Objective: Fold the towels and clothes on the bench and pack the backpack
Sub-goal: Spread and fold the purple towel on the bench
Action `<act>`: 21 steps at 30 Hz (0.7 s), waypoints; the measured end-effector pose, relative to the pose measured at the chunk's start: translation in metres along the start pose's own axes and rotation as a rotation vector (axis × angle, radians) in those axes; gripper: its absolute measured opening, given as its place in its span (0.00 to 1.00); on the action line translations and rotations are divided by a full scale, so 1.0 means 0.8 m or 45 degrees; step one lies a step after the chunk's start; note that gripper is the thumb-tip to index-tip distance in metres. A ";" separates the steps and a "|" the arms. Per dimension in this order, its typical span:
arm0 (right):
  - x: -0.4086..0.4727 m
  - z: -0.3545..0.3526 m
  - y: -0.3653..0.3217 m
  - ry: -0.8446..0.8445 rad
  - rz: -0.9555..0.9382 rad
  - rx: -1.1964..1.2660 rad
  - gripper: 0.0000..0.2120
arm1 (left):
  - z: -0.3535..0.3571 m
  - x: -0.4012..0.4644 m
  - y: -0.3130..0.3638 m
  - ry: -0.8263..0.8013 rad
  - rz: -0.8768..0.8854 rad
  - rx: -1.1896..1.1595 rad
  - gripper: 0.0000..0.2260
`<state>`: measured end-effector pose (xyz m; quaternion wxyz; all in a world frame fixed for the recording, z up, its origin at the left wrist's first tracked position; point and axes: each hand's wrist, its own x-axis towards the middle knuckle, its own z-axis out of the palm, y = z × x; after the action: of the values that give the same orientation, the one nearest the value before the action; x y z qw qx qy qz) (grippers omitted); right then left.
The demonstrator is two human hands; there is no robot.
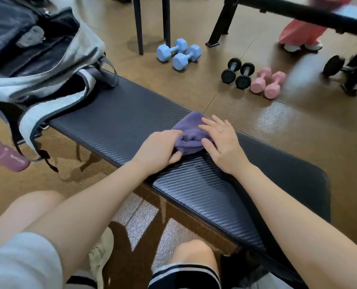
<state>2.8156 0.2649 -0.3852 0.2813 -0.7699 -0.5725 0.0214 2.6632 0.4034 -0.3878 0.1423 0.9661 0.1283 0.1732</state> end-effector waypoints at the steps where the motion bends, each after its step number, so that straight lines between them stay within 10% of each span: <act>1: -0.002 -0.003 -0.007 0.032 -0.040 0.064 0.26 | -0.005 -0.001 0.000 0.029 -0.098 -0.075 0.13; 7: 0.029 0.001 -0.059 -0.068 -0.266 -0.044 0.36 | -0.058 -0.022 -0.018 0.151 -0.220 -0.471 0.22; 16: 0.149 0.057 -0.165 -0.084 -0.250 0.114 0.22 | -0.148 -0.053 -0.121 0.183 -0.241 -0.661 0.29; 21: 0.232 0.083 -0.227 -0.156 -0.155 0.418 0.15 | -0.196 -0.055 -0.206 0.406 -0.354 -0.604 0.16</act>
<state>2.6978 0.4914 -0.3043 0.3685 -0.6748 -0.6229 0.1444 2.5324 0.5795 -0.3121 0.3640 0.8399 0.2358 0.3263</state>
